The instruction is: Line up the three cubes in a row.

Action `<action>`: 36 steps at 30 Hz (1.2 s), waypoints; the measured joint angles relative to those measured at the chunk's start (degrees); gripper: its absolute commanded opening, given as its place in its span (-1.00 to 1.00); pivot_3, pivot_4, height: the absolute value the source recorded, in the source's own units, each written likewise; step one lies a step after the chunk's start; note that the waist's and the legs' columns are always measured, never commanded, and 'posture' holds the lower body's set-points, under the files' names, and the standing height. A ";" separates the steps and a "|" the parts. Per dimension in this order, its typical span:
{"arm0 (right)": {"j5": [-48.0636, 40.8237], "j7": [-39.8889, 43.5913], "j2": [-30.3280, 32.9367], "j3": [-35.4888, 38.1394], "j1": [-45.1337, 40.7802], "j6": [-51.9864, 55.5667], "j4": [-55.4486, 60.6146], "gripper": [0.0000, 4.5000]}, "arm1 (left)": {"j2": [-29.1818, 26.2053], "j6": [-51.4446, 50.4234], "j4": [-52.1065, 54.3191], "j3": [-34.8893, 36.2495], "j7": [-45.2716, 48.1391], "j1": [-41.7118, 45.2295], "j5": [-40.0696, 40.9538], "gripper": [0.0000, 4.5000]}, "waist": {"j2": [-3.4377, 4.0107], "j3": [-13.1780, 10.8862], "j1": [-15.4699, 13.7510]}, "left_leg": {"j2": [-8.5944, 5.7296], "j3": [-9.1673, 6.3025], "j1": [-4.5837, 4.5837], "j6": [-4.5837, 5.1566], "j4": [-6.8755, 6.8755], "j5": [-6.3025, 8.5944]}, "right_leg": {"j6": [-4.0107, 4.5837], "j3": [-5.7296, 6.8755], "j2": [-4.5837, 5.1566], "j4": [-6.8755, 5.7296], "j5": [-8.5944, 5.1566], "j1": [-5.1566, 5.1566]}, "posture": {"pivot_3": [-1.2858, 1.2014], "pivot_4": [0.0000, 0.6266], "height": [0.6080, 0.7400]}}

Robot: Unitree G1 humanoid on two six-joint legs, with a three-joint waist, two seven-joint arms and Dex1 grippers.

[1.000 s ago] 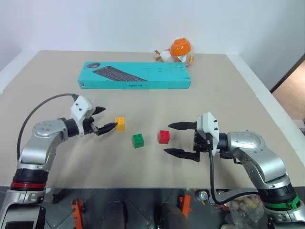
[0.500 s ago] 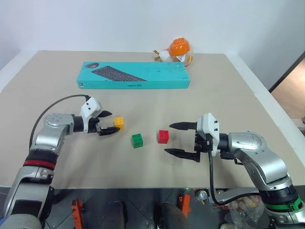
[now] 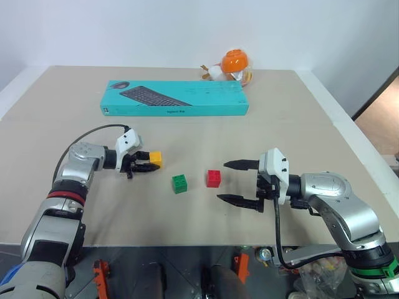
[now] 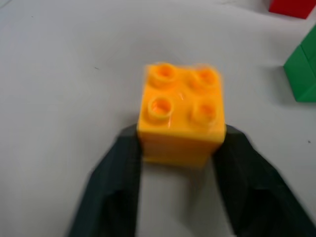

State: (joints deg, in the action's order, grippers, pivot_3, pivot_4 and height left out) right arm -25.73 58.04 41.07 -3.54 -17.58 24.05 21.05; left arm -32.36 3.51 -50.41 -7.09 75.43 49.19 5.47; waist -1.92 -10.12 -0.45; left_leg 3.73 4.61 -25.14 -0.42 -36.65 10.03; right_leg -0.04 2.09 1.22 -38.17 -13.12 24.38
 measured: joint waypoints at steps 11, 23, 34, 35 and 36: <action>-0.01 -0.44 0.35 0.18 -0.11 -0.05 0.05 1.00 | -3.74 -4.47 16.39 0.89 2.93 -7.09 2.53 -0.42 | 0.01 0.00 0.33 | 0.06 -0.07 0.07 -0.01 0.04 0.01 | 0.00 -0.14 -0.02 -0.01 -0.01 0.02 | 0.03 -0.52 1.00; -0.29 0.92 0.81 1.36 1.14 -0.37 0.10 1.00 | -10.50 -14.73 44.49 2.61 2.68 -26.70 9.05 -0.42 | 0.02 0.00 -0.04 | 0.06 -0.08 0.10 0.15 -0.02 -0.15 | 0.33 -0.07 0.12 -0.03 -0.01 -0.02 | 0.03 -0.52 1.00; -0.15 2.14 0.92 1.36 1.16 -1.23 -0.08 1.00 | -10.50 -13.24 41.70 2.42 2.17 -26.68 8.33 -0.42 | 0.02 0.00 -0.02 | 0.08 -0.09 0.08 0.15 0.04 -0.15 | 0.17 -0.04 0.05 -0.03 0.07 0.02 | 0.03 -0.52 1.00; -0.14 2.15 1.00 1.36 1.22 -1.26 -0.08 1.00 | -10.51 -13.00 41.46 2.40 2.45 -26.68 8.27 -0.42 | 0.02 0.00 -0.02 | 0.08 -0.09 0.07 0.15 0.05 -0.15 | 0.17 -0.04 0.05 -0.03 0.07 0.02 | 0.03 -0.52 1.00; -0.14 2.15 1.11 1.36 1.37 -1.29 -0.08 1.00 | -10.59 -12.59 41.10 2.37 2.65 -26.68 8.15 -0.42 | 0.02 0.00 -0.02 | 0.09 -0.10 0.07 0.15 0.05 -0.15 | 0.18 -0.04 0.05 -0.03 0.07 0.02 | 0.03 -0.52 1.00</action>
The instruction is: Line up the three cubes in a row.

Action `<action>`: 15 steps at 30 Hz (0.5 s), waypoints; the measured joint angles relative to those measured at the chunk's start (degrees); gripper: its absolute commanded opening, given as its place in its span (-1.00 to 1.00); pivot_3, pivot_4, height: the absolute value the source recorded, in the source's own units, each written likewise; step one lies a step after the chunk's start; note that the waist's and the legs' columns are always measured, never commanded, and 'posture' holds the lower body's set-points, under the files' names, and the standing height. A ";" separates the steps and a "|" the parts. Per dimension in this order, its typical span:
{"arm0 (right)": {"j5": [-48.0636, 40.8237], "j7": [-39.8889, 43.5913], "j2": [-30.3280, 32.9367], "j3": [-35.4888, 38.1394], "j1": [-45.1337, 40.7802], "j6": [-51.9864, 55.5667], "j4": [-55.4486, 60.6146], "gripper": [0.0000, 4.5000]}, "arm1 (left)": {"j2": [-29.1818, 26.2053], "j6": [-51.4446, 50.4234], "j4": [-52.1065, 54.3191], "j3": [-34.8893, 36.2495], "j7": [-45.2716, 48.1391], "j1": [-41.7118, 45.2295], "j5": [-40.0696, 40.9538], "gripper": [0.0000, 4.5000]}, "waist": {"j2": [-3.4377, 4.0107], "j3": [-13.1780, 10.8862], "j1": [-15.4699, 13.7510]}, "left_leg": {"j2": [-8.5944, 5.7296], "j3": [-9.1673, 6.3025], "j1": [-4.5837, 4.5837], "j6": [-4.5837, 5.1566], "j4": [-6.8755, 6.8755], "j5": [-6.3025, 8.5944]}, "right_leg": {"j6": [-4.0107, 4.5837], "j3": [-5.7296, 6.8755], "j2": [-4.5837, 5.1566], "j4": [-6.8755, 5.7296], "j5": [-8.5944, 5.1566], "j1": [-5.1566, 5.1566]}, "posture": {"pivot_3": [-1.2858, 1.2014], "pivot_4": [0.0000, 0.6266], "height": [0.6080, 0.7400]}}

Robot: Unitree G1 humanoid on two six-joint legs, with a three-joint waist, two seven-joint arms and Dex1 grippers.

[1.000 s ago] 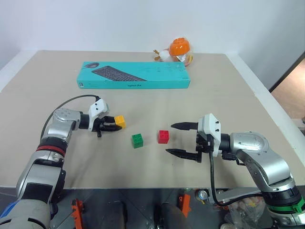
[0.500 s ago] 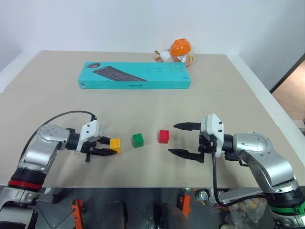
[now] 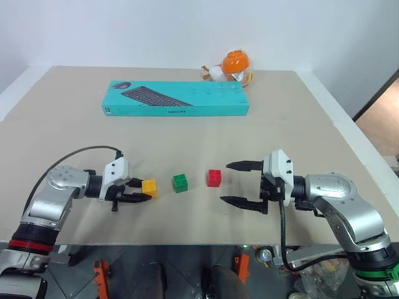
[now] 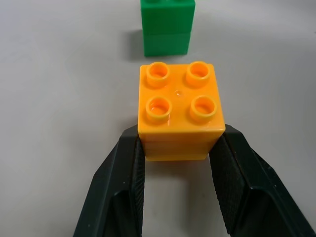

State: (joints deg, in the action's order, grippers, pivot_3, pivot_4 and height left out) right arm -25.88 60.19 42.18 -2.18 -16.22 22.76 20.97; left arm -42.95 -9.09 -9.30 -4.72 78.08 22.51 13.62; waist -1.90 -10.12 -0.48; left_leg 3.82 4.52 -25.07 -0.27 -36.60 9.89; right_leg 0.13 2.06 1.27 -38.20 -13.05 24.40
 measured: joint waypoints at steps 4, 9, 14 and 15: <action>-0.01 -0.06 0.32 0.03 0.88 -0.04 0.02 1.00 | -0.20 2.22 -2.49 -0.11 1.10 0.87 -0.48 -0.42 | 0.00 0.00 0.00 | 0.00 0.02 0.01 0.00 0.00 0.00 | 0.04 -0.01 0.01 0.00 -0.02 0.00 | 0.03 -0.52 1.00; -0.01 -0.27 0.43 0.04 1.42 -0.06 0.03 1.00 | -0.12 5.74 -5.94 -1.51 1.14 3.17 -2.24 0.17 | 0.00 0.00 0.00 | -0.01 0.04 0.02 0.01 -0.04 -0.01 | 0.12 -0.02 0.04 0.00 -0.04 -0.01 | 0.03 -0.52 1.00; -0.01 -0.29 0.49 0.05 1.56 -0.13 0.02 1.00 | 0.15 6.73 -7.16 -1.84 1.01 3.59 -2.49 0.91 | 0.00 0.00 0.00 | -0.02 0.08 0.01 0.00 -0.04 0.00 | 0.07 -0.06 0.05 0.01 -0.03 0.00 | 0.03 -0.52 1.00; -0.01 -0.28 0.49 0.05 1.56 -0.16 0.02 1.00 | 0.16 6.73 -7.16 -1.84 1.01 3.59 -2.47 0.96 | 0.00 0.00 0.00 | -0.02 0.08 0.01 0.00 -0.03 0.00 | 0.02 -0.06 0.05 0.01 -0.01 0.00 | 0.03 -0.52 1.00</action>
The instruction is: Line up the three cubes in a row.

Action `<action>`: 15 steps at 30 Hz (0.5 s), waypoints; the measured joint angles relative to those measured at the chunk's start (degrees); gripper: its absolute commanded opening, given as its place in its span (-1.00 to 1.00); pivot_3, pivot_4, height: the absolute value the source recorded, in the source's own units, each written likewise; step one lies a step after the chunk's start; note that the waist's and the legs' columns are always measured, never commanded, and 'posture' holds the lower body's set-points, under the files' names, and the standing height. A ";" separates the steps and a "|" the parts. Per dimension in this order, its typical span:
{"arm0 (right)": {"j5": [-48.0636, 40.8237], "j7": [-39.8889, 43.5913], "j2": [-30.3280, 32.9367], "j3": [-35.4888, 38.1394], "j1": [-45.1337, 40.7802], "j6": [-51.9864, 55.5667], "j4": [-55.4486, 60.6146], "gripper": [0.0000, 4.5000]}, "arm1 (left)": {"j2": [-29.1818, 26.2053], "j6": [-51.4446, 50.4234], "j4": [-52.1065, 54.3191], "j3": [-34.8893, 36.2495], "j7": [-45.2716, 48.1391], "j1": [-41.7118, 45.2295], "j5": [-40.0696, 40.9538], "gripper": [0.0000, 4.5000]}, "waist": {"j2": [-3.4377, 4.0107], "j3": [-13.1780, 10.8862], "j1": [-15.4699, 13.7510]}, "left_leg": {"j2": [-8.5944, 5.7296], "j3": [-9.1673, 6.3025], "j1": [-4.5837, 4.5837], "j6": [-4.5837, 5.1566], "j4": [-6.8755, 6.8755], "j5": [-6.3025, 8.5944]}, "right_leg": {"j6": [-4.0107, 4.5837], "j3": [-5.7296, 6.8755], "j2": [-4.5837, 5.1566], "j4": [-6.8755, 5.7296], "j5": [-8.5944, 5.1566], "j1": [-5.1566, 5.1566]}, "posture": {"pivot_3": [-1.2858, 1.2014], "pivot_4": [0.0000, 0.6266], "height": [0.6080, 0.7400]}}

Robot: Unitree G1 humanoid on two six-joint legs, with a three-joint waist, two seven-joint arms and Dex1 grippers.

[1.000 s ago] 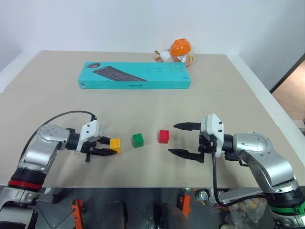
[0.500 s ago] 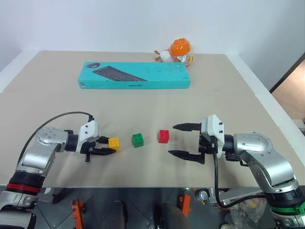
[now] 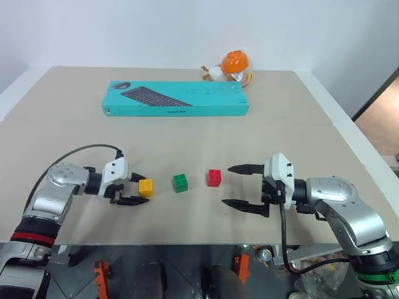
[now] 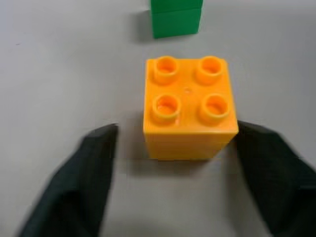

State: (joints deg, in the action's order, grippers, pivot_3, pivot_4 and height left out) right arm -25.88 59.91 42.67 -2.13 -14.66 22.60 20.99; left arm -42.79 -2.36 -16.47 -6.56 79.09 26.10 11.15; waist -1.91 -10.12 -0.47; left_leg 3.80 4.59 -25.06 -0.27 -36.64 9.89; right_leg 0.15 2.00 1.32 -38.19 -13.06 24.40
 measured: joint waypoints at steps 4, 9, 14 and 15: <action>-0.05 -0.03 0.00 0.00 0.01 -0.01 0.00 1.00 | -0.13 -0.25 0.25 0.02 0.16 -0.05 0.09 0.96 | 0.00 0.00 0.00 | 0.00 -0.04 -0.01 -0.01 0.03 0.00 | -0.03 0.03 -0.02 0.00 0.00 0.00 | 0.03 -0.52 1.00; -2.33 -1.27 -0.54 1.49 -0.32 1.58 0.02 1.00 | -3.70 -10.99 5.49 1.31 2.13 0.24 4.74 0.96 | 0.00 -0.01 0.01 | 0.04 -0.07 -0.02 -0.01 0.03 0.00 | -0.01 0.05 -0.04 -0.01 -0.01 0.03 | 0.03 -0.52 1.00; -6.37 -4.41 -3.98 3.18 -7.36 4.81 -1.52 1.00 | -1.40 -26.64 7.20 6.88 -5.28 11.13 11.71 0.96 | -0.03 -0.03 -0.03 | -0.04 -0.14 -0.02 0.06 -0.06 -0.06 | 0.03 0.07 -0.04 0.00 0.02 -0.06 | 0.03 -0.52 1.00; -6.28 -4.71 -4.19 3.18 -8.15 4.63 -2.58 1.00 | -0.65 -26.85 6.99 7.39 -7.30 12.66 11.67 0.96 | -0.02 -0.02 -0.01 | -0.10 -0.08 0.04 0.06 -0.05 -0.06 | -0.01 0.00 0.00 0.01 0.03 -0.11 | 0.03 -0.52 1.00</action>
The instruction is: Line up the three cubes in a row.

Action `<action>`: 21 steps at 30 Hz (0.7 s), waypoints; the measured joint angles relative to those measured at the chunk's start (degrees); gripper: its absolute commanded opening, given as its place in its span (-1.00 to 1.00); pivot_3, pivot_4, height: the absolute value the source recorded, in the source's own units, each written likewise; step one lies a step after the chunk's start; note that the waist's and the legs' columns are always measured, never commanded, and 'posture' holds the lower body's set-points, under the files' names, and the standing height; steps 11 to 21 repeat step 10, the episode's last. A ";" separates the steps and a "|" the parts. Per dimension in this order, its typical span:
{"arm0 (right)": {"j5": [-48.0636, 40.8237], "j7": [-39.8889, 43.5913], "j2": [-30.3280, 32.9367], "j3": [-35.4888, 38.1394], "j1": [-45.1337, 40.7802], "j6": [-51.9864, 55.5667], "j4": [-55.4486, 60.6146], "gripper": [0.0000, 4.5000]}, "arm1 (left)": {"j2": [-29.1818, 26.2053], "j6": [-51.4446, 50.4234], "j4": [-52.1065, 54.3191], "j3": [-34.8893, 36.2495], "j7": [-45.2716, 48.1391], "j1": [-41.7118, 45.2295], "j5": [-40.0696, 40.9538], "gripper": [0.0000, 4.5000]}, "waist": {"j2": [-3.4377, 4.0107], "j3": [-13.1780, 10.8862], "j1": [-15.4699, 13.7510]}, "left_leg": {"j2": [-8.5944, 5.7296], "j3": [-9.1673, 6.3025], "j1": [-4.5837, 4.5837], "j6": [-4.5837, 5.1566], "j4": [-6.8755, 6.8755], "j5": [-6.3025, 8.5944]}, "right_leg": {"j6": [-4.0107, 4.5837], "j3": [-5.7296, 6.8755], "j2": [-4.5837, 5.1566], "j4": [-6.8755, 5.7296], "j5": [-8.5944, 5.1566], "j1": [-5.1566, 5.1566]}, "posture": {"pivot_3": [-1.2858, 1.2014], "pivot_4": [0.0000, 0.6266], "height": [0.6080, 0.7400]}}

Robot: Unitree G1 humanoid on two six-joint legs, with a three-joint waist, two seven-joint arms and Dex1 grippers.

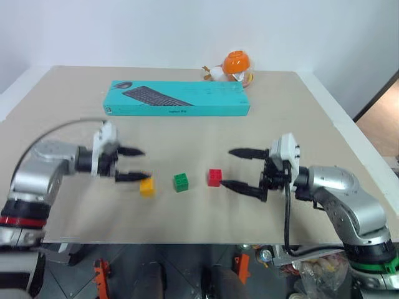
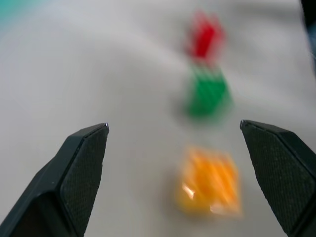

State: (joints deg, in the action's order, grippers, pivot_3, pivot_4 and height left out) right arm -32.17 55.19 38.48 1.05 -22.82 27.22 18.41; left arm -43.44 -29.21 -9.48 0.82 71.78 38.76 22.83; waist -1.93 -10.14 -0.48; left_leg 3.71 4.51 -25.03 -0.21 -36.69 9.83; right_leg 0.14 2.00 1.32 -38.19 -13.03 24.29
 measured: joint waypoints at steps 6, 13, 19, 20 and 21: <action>6.14 -1.55 -4.22 -0.90 -5.24 -7.46 -16.22 1.00 | 9.17 8.72 -8.06 -1.11 -11.12 1.09 -5.57 0.96 | -0.01 0.00 0.02 | -0.07 0.12 -0.12 0.01 0.00 0.00 | -0.35 -0.12 0.00 0.02 0.19 0.12 | 0.03 -0.52 1.00; 9.64 -1.95 -6.08 -0.88 -9.05 -12.50 -25.97 1.00 | 12.76 14.82 -11.97 -1.86 -16.14 1.01 -9.44 0.96 | 0.00 0.00 0.04 | -0.04 0.25 -0.10 0.00 0.07 0.00 | -0.31 -0.09 -0.05 0.02 0.16 0.12 | 0.03 -0.52 1.00; 9.64 -1.95 -6.08 -0.88 -9.05 -12.50 -25.97 1.00 | 12.76 14.82 -11.97 -1.86 -16.14 1.01 -9.44 0.96 | 0.00 0.00 0.04 | -0.04 0.25 -0.10 0.00 0.07 0.00 | -0.31 -0.09 -0.05 0.02 0.16 0.12 | 0.03 -0.52 1.00; 9.64 -1.95 -6.08 -0.88 -9.05 -12.50 -25.97 1.00 | 12.76 14.82 -11.97 -1.86 -16.14 1.01 -9.44 0.96 | 0.00 0.00 0.04 | -0.04 0.25 -0.10 0.00 0.07 0.00 | -0.31 -0.09 -0.05 0.02 0.16 0.12 | 0.03 -0.52 1.00; 9.64 -1.95 -6.08 -0.88 -9.05 -12.50 -25.97 1.00 | 12.76 14.82 -11.97 -1.86 -16.14 1.01 -9.44 0.96 | 0.00 0.00 0.04 | -0.04 0.25 -0.10 0.00 0.07 0.00 | -0.31 -0.09 -0.05 0.02 0.16 0.12 | 0.03 -0.52 1.00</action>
